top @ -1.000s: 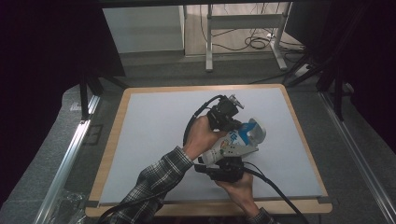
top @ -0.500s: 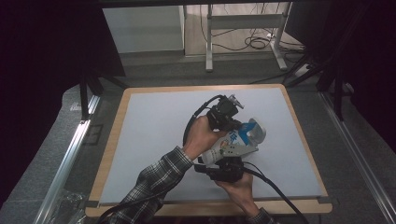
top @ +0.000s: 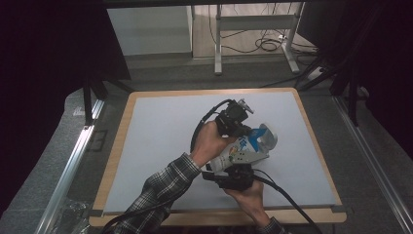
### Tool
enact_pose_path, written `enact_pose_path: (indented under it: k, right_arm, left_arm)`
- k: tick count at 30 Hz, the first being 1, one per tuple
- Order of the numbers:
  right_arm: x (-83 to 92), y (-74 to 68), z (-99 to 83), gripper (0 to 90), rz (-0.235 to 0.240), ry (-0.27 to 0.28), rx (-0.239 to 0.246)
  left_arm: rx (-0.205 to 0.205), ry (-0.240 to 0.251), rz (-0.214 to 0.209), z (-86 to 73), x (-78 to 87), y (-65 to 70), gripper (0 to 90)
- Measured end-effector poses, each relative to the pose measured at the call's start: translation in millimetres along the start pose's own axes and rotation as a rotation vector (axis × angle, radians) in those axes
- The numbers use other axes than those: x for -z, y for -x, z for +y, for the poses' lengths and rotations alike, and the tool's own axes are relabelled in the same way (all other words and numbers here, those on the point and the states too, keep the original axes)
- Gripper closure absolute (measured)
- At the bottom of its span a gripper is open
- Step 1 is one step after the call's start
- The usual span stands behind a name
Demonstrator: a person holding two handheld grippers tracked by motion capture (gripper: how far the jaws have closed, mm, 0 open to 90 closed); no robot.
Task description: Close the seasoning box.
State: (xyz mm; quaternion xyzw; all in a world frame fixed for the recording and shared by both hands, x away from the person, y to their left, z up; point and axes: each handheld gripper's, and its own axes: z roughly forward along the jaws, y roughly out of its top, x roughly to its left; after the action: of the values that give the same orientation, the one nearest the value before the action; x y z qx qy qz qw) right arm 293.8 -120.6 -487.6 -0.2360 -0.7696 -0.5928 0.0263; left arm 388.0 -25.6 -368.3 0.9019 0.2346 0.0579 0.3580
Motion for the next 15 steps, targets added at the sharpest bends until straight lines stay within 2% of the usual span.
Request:
enact_pose_path:
  k: [15]
  right_arm:
    - [0.5,-0.6,0.8,61.9,-0.003,0.005,0.006]
  left_arm:
    - [0.002,0.001,0.0,0.9,0.3,1.2,89.4]
